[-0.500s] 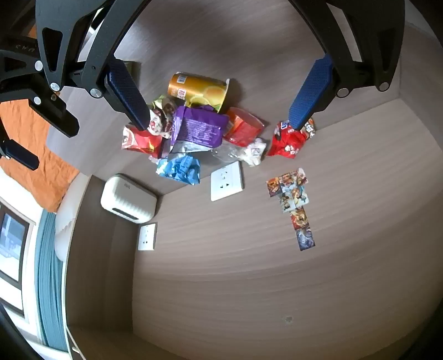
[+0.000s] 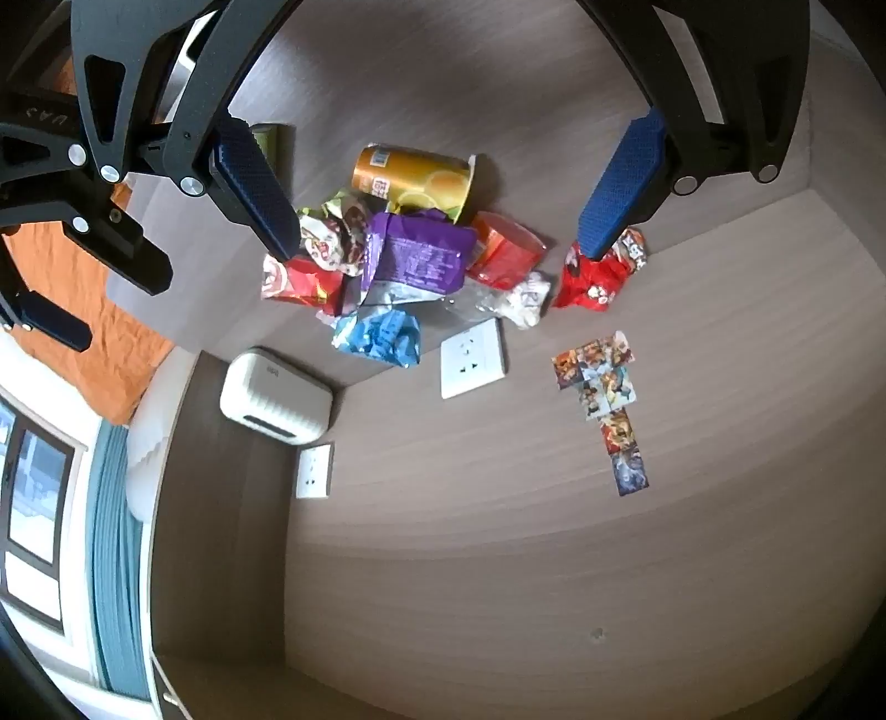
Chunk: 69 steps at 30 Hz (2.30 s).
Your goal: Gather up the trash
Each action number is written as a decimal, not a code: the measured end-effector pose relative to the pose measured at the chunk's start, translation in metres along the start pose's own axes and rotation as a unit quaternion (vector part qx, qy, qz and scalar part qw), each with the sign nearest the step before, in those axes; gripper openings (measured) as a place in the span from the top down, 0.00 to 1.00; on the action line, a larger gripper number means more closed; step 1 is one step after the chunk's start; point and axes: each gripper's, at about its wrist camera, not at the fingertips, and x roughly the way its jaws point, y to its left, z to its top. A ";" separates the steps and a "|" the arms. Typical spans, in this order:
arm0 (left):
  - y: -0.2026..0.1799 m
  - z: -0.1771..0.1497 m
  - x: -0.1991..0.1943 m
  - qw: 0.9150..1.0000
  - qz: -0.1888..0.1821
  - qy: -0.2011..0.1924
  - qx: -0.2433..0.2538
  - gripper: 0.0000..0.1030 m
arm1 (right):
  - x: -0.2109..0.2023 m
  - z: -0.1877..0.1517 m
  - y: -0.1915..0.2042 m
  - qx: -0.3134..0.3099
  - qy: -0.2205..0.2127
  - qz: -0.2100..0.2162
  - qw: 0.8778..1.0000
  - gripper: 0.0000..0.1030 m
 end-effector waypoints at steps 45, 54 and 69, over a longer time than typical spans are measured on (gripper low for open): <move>-0.003 0.002 -0.003 1.000 0.003 0.005 0.010 0.05 | 0.001 -0.003 0.002 -0.006 0.020 0.002 1.000 0.04; -0.005 0.000 -0.003 1.000 0.005 0.006 0.016 0.05 | 0.003 -0.004 0.003 -0.001 0.020 0.002 1.000 0.04; -0.005 -0.001 -0.006 1.000 0.004 0.004 0.014 0.05 | 0.001 -0.004 0.008 -0.002 0.015 0.002 1.000 0.04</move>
